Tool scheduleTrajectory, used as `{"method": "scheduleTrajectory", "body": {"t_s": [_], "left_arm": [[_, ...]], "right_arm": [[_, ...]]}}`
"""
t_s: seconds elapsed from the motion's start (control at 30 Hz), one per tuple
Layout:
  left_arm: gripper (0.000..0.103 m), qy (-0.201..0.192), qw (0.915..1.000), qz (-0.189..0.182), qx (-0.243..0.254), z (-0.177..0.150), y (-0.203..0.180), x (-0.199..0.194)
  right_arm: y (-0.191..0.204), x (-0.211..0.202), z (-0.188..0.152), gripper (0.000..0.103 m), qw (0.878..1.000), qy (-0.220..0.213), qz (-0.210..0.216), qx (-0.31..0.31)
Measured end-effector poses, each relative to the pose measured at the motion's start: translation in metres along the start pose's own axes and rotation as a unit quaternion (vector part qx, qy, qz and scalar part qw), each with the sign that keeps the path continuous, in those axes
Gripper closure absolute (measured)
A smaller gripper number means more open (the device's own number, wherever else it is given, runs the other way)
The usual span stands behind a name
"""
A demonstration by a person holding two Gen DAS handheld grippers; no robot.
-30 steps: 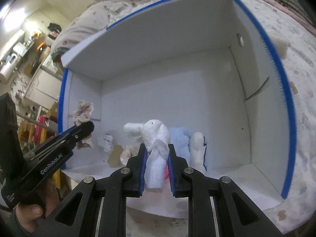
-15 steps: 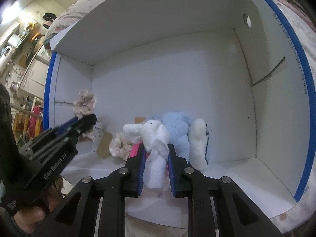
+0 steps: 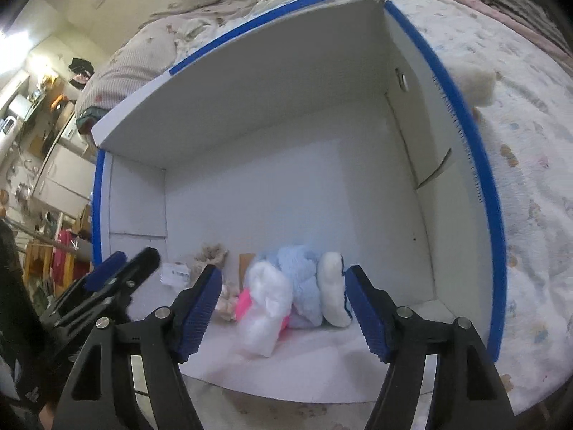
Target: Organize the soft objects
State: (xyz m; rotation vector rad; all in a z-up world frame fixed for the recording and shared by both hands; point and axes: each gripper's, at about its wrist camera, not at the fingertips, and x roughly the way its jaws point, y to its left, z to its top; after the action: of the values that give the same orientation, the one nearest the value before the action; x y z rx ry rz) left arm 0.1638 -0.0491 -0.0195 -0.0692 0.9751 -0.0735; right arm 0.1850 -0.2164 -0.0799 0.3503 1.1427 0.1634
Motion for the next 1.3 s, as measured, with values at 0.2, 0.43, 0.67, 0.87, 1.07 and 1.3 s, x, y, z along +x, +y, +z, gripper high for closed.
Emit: {"method": "scheduleTrajectory", "body": {"t_s": [0.2,0.43,0.67,0.87,1.07,1.3], "left_arm": [[0.035,0.010,0.9995,-0.024,-0.018,0.003,0.010,-0.018],[0.017,-0.047,0.9980,-0.023,-0.036,0.002,0.026,-0.066],[0.005,-0.102,0.9945,-0.005,-0.023,-0.015,0.032,-0.127],[0.003,-0.144,0.9894,0.014,0.004,-0.042,0.032,-0.166],[0.003,-0.137,0.9902,0.022,0.016,-0.073,0.031,-0.170],[0.003,-0.104,0.9935,0.047,0.008,-0.090,0.037,-0.143]], "right_arm": [[0.001,-0.014,0.000,0.000,0.999,-0.031,0.009,0.017],[0.004,-0.043,-0.008,0.000,0.998,-0.061,0.007,0.028],[0.024,-0.103,-0.033,0.000,0.989,-0.149,-0.013,-0.008],[0.038,-0.138,-0.057,0.000,0.981,-0.185,-0.033,-0.045],[0.047,-0.148,-0.086,0.000,0.969,-0.216,-0.077,-0.089],[0.032,-0.114,-0.110,0.000,0.974,-0.194,-0.083,-0.078]]}}
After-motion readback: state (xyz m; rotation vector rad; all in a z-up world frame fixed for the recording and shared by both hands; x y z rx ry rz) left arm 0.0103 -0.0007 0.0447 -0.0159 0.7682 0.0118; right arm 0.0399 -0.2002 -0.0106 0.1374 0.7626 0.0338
